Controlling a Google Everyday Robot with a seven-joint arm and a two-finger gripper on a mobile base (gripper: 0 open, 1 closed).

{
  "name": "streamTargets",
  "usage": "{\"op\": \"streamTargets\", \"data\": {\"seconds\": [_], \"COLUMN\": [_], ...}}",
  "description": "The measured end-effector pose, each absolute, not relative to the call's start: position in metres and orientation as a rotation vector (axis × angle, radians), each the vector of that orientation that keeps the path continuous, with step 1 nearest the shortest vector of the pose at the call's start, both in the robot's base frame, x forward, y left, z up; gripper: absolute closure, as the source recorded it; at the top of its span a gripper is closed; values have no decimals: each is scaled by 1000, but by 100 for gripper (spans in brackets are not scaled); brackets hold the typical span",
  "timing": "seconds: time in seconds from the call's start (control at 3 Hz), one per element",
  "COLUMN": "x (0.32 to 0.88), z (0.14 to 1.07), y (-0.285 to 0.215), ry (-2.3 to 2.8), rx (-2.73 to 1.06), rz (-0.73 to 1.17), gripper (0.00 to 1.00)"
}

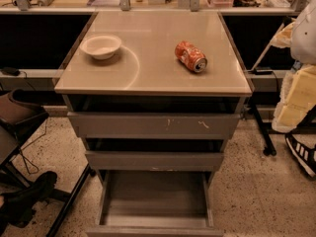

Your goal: Close bottom drawer

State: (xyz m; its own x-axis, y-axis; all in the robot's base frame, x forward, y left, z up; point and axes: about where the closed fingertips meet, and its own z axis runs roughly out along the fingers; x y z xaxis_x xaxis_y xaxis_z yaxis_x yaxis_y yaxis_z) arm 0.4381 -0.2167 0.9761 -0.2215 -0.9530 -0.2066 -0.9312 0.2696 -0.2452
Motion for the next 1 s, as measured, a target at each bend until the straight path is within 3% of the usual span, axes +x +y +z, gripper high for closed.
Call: {"op": "streamTargets", "data": {"seconds": [0.67,1.0], "x": [436,422], "z": [963,917], "y": [-218,-213], "ry": [2234,2238], "rx": [-1705,-1635], "rz": [-81,31], "gripper": [0,0]}}
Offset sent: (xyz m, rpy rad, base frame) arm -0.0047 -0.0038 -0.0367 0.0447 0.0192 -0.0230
